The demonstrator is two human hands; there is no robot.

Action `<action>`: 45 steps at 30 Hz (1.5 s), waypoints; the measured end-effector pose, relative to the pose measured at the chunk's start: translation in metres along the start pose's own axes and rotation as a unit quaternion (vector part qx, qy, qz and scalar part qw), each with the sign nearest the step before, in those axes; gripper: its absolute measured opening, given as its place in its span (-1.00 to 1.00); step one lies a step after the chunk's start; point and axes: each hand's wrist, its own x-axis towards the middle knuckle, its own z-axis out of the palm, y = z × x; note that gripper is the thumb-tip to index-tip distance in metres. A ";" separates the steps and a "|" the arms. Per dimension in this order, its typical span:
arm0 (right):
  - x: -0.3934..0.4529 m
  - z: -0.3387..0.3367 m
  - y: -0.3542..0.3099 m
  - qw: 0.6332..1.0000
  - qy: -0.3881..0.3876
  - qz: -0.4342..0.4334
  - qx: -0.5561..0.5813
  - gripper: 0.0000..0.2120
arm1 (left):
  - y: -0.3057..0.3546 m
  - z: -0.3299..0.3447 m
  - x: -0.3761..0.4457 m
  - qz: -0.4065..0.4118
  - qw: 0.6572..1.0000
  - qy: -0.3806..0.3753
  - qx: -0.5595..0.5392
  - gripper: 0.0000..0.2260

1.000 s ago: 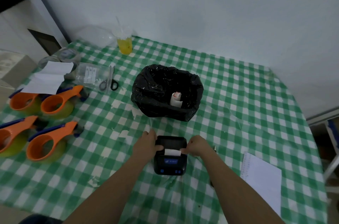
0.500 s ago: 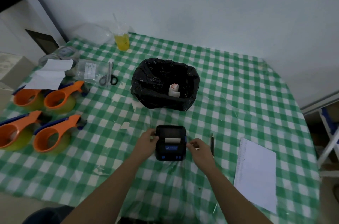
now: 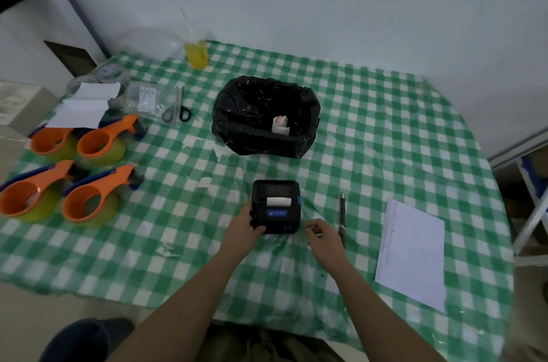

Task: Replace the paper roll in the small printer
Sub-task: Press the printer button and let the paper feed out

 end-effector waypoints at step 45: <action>-0.001 0.000 0.014 0.999 -0.033 -0.025 -0.010 -0.87 | 0.004 0.008 0.006 -0.032 0.996 0.034 0.081 -0.44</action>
